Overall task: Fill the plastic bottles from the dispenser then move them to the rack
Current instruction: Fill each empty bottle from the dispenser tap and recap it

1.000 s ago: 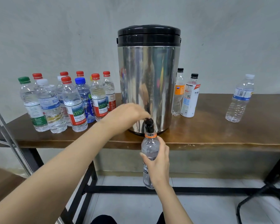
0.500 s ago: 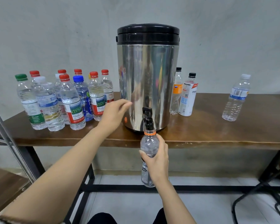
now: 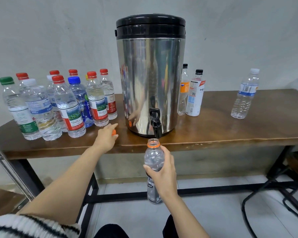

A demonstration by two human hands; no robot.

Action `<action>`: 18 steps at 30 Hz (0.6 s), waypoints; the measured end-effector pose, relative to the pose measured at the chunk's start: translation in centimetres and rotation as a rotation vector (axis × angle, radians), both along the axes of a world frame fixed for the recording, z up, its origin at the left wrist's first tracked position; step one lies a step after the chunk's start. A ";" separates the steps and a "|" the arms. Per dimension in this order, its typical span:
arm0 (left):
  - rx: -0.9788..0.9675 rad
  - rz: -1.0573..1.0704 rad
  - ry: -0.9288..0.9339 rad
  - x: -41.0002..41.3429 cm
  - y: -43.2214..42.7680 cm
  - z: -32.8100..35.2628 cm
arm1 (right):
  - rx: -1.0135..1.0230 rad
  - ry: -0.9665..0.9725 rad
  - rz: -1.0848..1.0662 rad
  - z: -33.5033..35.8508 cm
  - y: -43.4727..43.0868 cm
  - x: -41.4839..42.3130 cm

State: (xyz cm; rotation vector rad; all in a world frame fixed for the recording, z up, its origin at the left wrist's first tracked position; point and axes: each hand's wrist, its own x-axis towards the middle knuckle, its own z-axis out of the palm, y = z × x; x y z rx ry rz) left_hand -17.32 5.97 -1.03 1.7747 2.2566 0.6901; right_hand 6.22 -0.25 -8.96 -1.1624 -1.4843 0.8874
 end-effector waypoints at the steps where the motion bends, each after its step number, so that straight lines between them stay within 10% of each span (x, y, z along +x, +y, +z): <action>1: -0.043 -0.016 0.048 -0.1 0.1 -0.2 | 0.002 0.002 0.013 0.1 -0.2 -0.2; 10: -0.037 -0.001 0.159 -0.9 -0.1 -0.3 | 0.133 0.032 0.166 4.4 -1.0 -3.4; 18: 0.386 0.128 -0.248 -3.1 -2.6 5.0 | 0.339 0.099 0.228 12.9 1.9 -7.4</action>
